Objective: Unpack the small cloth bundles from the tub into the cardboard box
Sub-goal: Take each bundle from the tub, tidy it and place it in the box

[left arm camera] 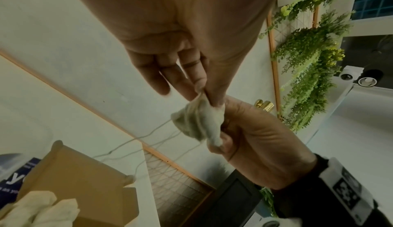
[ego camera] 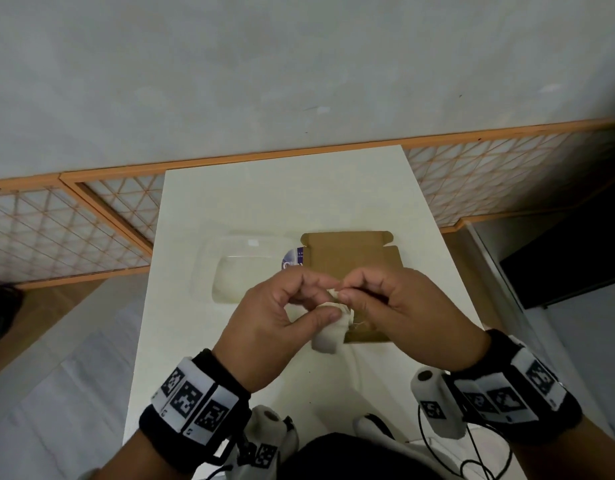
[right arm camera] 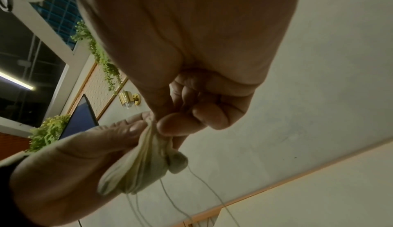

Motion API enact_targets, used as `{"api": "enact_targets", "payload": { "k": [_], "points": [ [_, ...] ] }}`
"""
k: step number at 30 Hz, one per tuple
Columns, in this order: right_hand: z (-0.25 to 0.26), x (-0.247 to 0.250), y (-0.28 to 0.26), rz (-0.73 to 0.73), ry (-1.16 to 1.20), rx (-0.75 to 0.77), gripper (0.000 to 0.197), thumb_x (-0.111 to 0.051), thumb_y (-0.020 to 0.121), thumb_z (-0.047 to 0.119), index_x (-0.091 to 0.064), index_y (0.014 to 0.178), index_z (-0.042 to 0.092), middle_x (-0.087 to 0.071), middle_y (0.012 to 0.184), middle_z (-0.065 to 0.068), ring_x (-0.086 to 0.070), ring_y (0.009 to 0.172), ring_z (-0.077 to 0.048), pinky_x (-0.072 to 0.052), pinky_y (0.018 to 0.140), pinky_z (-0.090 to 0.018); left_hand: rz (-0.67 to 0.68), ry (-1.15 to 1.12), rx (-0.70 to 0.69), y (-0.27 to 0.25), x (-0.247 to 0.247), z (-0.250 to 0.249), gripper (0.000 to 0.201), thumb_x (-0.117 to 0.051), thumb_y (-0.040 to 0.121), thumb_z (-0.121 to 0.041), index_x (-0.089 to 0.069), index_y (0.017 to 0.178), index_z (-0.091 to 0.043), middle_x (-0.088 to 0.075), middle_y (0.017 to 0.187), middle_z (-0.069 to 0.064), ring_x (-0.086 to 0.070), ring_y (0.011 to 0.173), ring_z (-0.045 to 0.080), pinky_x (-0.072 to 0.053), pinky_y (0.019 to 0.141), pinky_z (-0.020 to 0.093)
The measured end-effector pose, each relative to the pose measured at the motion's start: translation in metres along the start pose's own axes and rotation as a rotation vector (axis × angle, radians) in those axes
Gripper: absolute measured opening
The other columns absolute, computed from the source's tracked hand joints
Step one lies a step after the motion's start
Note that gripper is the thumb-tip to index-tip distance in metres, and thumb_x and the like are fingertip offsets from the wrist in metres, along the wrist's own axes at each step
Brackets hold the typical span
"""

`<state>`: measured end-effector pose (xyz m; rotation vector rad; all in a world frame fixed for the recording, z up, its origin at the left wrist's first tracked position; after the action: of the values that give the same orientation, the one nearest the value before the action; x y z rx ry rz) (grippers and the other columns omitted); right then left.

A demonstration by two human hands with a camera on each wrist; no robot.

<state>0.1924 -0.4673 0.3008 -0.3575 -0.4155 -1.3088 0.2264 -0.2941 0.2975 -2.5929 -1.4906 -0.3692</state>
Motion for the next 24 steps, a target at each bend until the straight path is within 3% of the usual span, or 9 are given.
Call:
{"api": "enact_targets", "payload": {
  "k": [2, 4, 7, 9, 11, 13, 15, 22, 24],
  "points": [
    [-0.003, 0.003, -0.002, 0.006, 0.039, -0.021, 0.017, -0.059, 0.106, 0.023, -0.069, 0.092, 0.019, -0.056, 0.067, -0.002, -0.051, 0.059, -0.009, -0.045, 0.057, -0.016, -0.041, 0.054, -0.018, 0.004, -0.004, 0.001, 0.022, -0.082, 0.088, -0.024, -0.074, 0.104, -0.036, -0.074, 0.09, -0.014, -0.069, 0.097, 0.013, -0.05, 0.092, 0.027],
    [-0.005, 0.007, -0.004, -0.001, 0.005, -0.027, 0.018, -0.059, 0.106, 0.024, -0.067, 0.09, 0.019, -0.055, 0.065, 0.0, -0.048, 0.058, -0.007, -0.04, 0.056, -0.017, -0.052, 0.068, -0.048, 0.007, -0.009, -0.002, 0.019, -0.081, 0.087, -0.026, -0.075, 0.101, -0.037, -0.073, 0.09, -0.018, -0.068, 0.099, 0.012, -0.044, 0.104, 0.022],
    [-0.013, 0.016, -0.003, -0.035, -0.041, -0.059, 0.018, -0.058, 0.106, 0.025, -0.066, 0.09, 0.024, -0.059, 0.067, 0.011, -0.053, 0.059, -0.007, -0.043, 0.056, -0.021, 0.002, -0.003, -0.044, 0.009, -0.017, -0.008, 0.02, -0.082, 0.087, -0.014, -0.076, 0.101, -0.028, -0.072, 0.089, -0.018, -0.069, 0.095, 0.007, -0.049, 0.081, 0.007],
    [-0.021, 0.029, -0.002, -0.12, -0.092, -0.09, 0.016, -0.058, 0.105, 0.027, -0.069, 0.094, 0.028, -0.069, 0.077, 0.017, -0.062, 0.066, -0.009, -0.05, 0.061, -0.024, 0.055, -0.013, -0.072, 0.009, -0.021, -0.014, 0.019, -0.083, 0.086, -0.016, -0.076, 0.101, -0.026, -0.072, 0.088, -0.017, -0.068, 0.095, 0.008, -0.048, 0.08, 0.006],
    [-0.028, 0.044, -0.002, -0.223, -0.162, -0.107, 0.014, -0.059, 0.105, 0.03, -0.07, 0.097, 0.031, -0.071, 0.083, 0.018, -0.065, 0.072, -0.009, -0.054, 0.066, -0.028, 0.095, 0.026, -0.1, 0.01, -0.025, -0.018, 0.018, -0.083, 0.087, -0.027, -0.074, 0.101, -0.034, -0.072, 0.089, -0.016, -0.068, 0.098, 0.011, -0.043, 0.097, 0.012],
    [-0.032, 0.054, -0.004, -0.289, -0.162, -0.112, 0.012, -0.06, 0.104, 0.03, -0.07, 0.098, 0.03, -0.07, 0.082, 0.015, -0.065, 0.073, -0.01, -0.055, 0.067, -0.032, 0.11, 0.053, -0.109, 0.011, -0.028, -0.017, 0.017, -0.08, 0.086, -0.033, -0.071, 0.101, -0.037, -0.072, 0.089, -0.019, -0.068, 0.098, 0.011, -0.025, 0.121, 0.024],
    [-0.031, 0.055, -0.006, -0.279, -0.134, -0.095, 0.012, -0.061, 0.104, 0.029, -0.07, 0.097, 0.03, -0.07, 0.08, 0.01, -0.064, 0.069, -0.015, -0.055, 0.066, -0.039, 0.104, 0.059, -0.121, 0.013, -0.03, -0.017, 0.015, -0.079, 0.087, -0.033, -0.071, 0.099, -0.037, -0.072, 0.088, -0.02, -0.069, 0.097, 0.009, -0.014, 0.127, 0.034],
    [-0.017, 0.029, -0.016, -0.078, -0.084, -0.033, 0.015, -0.06, 0.104, 0.03, -0.069, 0.092, 0.028, -0.061, 0.068, 0.006, -0.056, 0.059, -0.015, -0.046, 0.056, -0.033, -0.002, 0.053, -0.094, 0.021, -0.028, -0.008, 0.014, -0.078, 0.087, -0.03, -0.074, 0.098, -0.037, -0.073, 0.092, -0.021, -0.07, 0.102, 0.007, -0.009, 0.128, 0.033],
    [-0.018, 0.026, -0.017, -0.054, -0.076, -0.036, 0.017, -0.06, 0.105, 0.028, -0.068, 0.091, 0.026, -0.058, 0.066, 0.003, -0.052, 0.057, -0.012, -0.043, 0.055, -0.029, 0.001, -0.002, -0.07, 0.02, -0.029, -0.003, 0.017, -0.081, 0.088, -0.022, -0.075, 0.1, -0.032, -0.074, 0.092, -0.018, -0.071, 0.098, 0.009, -0.029, 0.121, 0.025]
  ]
}}
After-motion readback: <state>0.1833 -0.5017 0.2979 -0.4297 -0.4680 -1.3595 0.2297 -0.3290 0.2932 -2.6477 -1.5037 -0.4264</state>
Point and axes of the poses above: each hand's wrist, its own y-axis towards the middle knuckle, its own x-axis out of the back of the hand, z = x × y, the point moved 6 cm from there along y, towards the middle knuckle
